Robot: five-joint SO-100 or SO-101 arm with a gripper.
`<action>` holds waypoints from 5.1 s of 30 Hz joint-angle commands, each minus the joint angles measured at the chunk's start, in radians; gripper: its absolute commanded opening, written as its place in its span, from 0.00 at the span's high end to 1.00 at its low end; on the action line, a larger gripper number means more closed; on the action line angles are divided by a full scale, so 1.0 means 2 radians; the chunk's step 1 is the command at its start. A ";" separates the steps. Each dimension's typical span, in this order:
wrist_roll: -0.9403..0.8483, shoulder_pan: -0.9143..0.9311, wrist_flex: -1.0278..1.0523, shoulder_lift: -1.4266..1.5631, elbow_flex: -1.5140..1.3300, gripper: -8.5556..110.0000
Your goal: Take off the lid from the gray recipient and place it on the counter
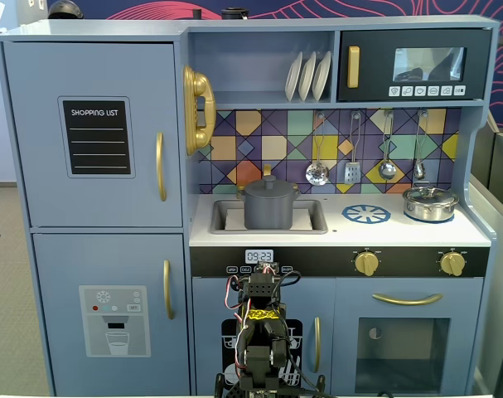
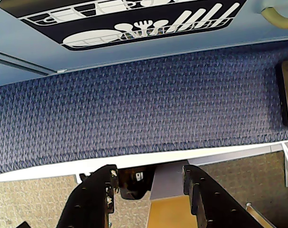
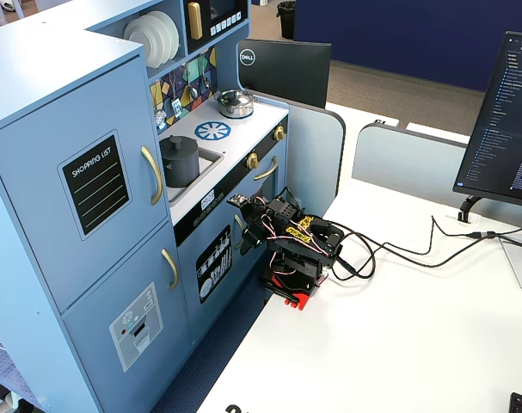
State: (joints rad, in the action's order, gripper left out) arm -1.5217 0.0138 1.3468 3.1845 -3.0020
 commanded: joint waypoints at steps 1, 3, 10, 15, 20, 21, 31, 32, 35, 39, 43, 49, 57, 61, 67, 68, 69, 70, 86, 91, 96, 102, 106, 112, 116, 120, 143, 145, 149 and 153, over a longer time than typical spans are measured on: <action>-0.009 0.031 0.092 -0.003 0.000 0.93; -0.010 0.031 0.092 -0.003 0.000 0.93; -0.005 0.030 0.092 -0.003 0.000 0.93; 0.012 0.021 0.081 -0.003 0.015 0.93; 0.005 0.038 0.051 -0.020 0.130 0.93; -0.008 0.042 0.033 -0.030 0.157 0.93; -0.005 0.018 -0.232 -0.089 0.367 0.93; -0.005 0.015 -0.276 -0.099 0.371 0.93; -0.003 0.012 -0.383 -0.136 0.386 0.91; -0.005 0.008 -0.472 -0.184 0.407 0.84; -0.015 0.007 -0.522 -0.225 0.425 0.79; -0.031 0.008 -0.542 -0.267 0.438 0.79; -0.036 0.019 -0.577 -0.342 0.462 0.79; -0.038 0.021 -0.594 -0.381 0.478 0.79; -0.038 0.025 -0.634 -0.439 0.492 0.79; -0.038 0.025 -0.643 -0.451 0.495 0.80; -0.039 0.028 -0.647 -0.462 0.499 0.80; -0.039 0.030 -0.649 -0.473 0.505 0.80; -0.043 0.018 -0.666 -0.567 0.569 0.93; -0.038 0.015 -0.673 -0.558 0.570 0.93; -0.041 0.012 -0.673 -0.535 0.588 0.93; -0.040 0.042 -0.657 -0.501 0.611 0.93; -0.031 0.087 -0.636 -0.462 0.595 0.93; 0.005 0.192 -0.627 -0.449 0.577 0.93; 0.015 0.240 -0.655 -0.464 0.545 0.93; 0.018 0.265 -0.702 -0.507 0.521 0.93; -0.019 0.277 -0.838 -0.699 0.498 0.93; -0.022 0.278 -0.841 -0.701 0.493 0.93; -0.021 0.280 -0.842 -0.695 0.483 0.83; -0.023 0.281 -0.844 -0.674 0.468 0.75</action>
State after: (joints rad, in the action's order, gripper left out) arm -1.5616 0.5614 -0.3099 1.7794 -2.0709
